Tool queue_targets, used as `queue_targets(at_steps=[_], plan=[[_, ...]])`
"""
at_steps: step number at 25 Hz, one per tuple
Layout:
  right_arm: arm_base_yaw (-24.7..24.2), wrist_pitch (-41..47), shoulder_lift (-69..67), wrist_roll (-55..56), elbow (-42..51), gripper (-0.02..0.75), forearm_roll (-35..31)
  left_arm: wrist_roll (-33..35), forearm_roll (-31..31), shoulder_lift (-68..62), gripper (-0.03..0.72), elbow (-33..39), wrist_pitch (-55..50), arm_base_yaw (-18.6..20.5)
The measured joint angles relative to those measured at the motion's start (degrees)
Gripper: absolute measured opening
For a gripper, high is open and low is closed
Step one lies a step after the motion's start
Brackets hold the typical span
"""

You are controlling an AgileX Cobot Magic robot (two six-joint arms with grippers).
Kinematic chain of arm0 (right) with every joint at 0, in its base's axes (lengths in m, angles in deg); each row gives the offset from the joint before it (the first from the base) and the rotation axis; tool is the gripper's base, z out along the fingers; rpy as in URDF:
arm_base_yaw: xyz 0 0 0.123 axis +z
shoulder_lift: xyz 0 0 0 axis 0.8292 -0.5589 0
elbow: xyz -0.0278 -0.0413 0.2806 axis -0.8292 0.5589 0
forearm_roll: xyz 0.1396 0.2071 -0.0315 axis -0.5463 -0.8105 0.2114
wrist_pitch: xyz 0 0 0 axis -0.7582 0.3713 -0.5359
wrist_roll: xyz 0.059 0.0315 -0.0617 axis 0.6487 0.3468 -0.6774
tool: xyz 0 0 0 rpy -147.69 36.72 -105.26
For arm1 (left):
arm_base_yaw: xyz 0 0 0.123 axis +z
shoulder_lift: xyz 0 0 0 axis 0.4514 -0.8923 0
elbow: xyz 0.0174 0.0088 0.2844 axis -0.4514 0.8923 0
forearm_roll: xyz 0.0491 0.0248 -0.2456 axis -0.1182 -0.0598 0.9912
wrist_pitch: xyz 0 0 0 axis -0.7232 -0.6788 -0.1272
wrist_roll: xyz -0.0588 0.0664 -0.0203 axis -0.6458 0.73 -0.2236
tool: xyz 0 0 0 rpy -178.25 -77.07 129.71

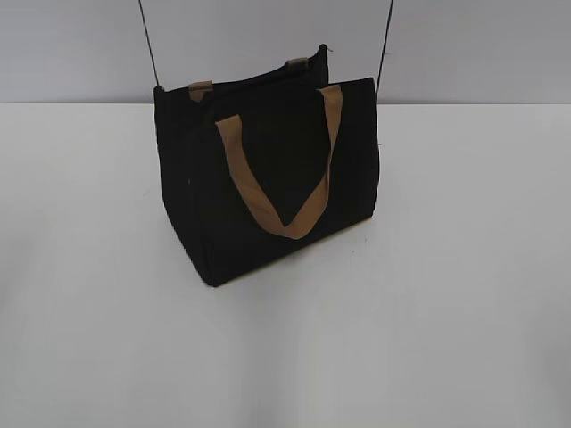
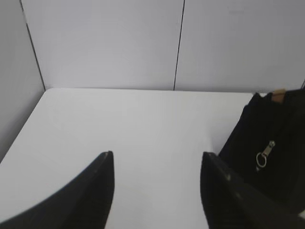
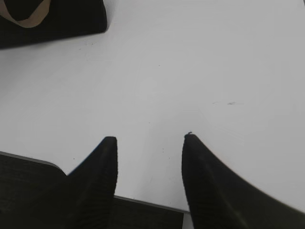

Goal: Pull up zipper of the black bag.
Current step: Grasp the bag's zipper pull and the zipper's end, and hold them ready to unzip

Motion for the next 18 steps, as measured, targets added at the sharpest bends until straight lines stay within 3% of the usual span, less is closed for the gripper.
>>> queue_targets(at_steps=[9, 18], plan=[[0.0, 0.0, 0.0, 0.0, 0.0, 0.343, 0.0, 1.0, 2.9, -20.3, 0.408, 9.7, 40.8, -1.5], [0.0, 0.0, 0.0, 0.0, 0.0, 0.343, 0.0, -1.5, 0.6, -43.5, 0.405, 15.0, 68.1, -11.3]])
